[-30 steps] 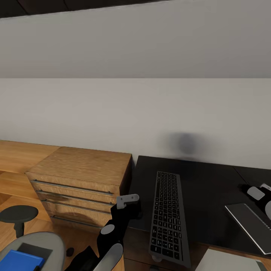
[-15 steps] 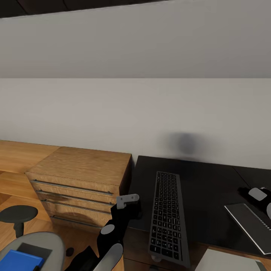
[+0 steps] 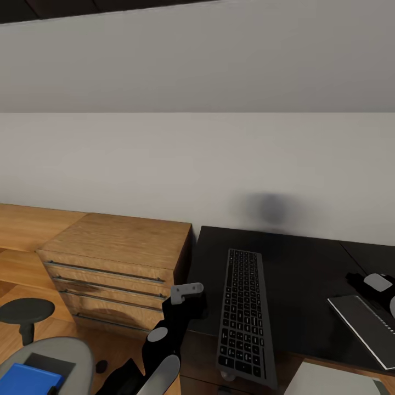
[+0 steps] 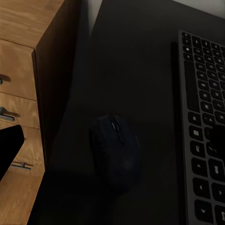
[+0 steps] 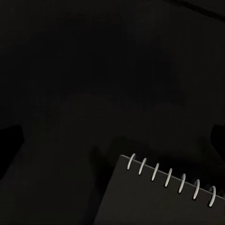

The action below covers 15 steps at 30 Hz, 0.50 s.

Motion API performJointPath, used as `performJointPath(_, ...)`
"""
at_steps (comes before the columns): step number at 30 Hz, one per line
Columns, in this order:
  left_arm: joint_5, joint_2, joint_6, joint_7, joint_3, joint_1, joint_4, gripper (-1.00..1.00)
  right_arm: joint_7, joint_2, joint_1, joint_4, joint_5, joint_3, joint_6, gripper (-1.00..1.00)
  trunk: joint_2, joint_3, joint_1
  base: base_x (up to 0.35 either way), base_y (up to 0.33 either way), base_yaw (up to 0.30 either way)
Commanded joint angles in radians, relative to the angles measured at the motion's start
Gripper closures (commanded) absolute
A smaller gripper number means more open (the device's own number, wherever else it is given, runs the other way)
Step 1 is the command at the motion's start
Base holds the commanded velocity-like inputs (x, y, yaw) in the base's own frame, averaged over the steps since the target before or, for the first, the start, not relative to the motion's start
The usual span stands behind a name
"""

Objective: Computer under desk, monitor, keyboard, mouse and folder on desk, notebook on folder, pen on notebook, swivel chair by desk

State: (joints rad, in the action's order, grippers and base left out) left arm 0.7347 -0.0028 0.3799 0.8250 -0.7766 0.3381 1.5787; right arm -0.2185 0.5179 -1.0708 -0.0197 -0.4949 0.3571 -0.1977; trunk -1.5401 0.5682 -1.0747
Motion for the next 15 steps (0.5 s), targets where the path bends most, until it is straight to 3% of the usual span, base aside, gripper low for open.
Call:
performJointPath(1,0.005,0.0,0.004,0.008,-0.001,0.001,0.001,-1.0,-0.002,0.001,-0.001,-0.002,0.001,0.006,-0.003,-1.0,-0.001,0.001,0.0,0.0,0.0,0.0)
performJointPath(15,0.005,0.002,0.004,0.007,0.003,0.001,0.001,-1.0,-0.002,0.001,-0.001,0.0,-0.001,0.006,-0.003,-1.0,-0.001,0.001,0.0,0.0,0.0,0.0)
